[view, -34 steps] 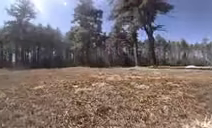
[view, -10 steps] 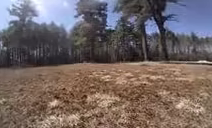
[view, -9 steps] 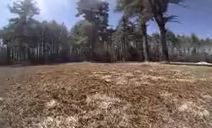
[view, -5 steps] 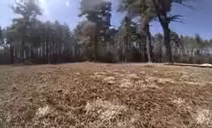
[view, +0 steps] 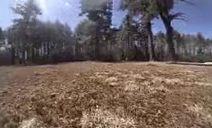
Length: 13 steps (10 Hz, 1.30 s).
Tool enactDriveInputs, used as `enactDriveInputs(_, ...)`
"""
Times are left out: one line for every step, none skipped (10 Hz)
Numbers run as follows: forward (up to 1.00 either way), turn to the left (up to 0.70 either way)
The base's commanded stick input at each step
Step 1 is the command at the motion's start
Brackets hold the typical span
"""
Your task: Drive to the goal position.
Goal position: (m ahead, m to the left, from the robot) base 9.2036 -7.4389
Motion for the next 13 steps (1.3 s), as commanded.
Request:
enactDriveInputs(0.70, 0.00)
enactDriveInputs(0.70, 0.00)
enactDriveInputs(0.70, 0.00)
enactDriveInputs(0.70, 0.00)
enactDriveInputs(0.70, 0.00)
enactDriveInputs(0.70, 0.00)
enactDriveInputs(0.70, 0.00)
enactDriveInputs(0.70, -0.06)
enactDriveInputs(0.70, -0.18)
enactDriveInputs(0.70, -0.30)
enactDriveInputs(0.70, -0.35)
enactDriveInputs(0.70, -0.26)
enactDriveInputs(0.70, 0.00)
